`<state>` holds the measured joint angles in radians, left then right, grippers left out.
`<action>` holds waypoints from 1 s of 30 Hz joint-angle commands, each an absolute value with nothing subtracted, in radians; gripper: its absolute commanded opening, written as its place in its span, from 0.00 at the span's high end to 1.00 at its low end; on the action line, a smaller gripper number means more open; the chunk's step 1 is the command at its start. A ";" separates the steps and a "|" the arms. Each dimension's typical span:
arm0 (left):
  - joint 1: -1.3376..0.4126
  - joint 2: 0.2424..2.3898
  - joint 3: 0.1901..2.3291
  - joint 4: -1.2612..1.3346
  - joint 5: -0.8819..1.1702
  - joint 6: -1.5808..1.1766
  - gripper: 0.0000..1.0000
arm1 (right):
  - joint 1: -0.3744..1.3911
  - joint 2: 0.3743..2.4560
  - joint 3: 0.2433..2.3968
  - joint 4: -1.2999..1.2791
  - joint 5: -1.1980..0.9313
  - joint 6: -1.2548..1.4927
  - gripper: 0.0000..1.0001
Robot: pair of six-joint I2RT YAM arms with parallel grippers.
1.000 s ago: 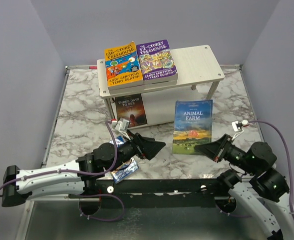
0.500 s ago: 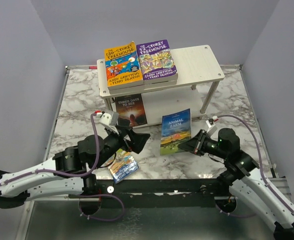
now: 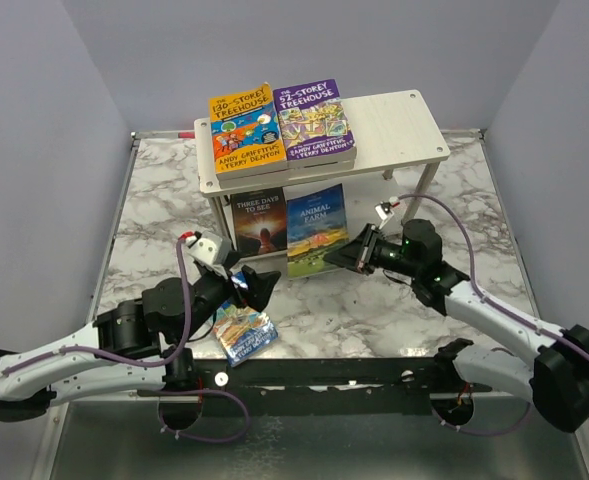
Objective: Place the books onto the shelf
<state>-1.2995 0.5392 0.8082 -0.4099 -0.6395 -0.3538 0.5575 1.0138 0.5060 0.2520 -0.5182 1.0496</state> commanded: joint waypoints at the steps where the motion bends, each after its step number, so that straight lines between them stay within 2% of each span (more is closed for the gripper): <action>1: -1.297 0.488 0.764 -0.359 -0.661 -0.267 0.01 | 0.582 1.145 0.605 0.517 -0.543 1.037 0.99; 11: -1.298 0.316 0.714 -0.362 -0.686 -0.256 0.01 | 0.637 1.499 0.757 0.741 -0.540 1.055 0.99; 17: -1.297 0.288 0.709 -0.375 -0.688 -0.258 0.01 | 0.658 1.680 0.864 0.825 -0.550 1.084 0.99; 30: -1.291 0.315 0.711 -0.385 -0.681 -0.247 0.01 | 0.672 1.915 1.035 0.791 -0.579 1.073 0.99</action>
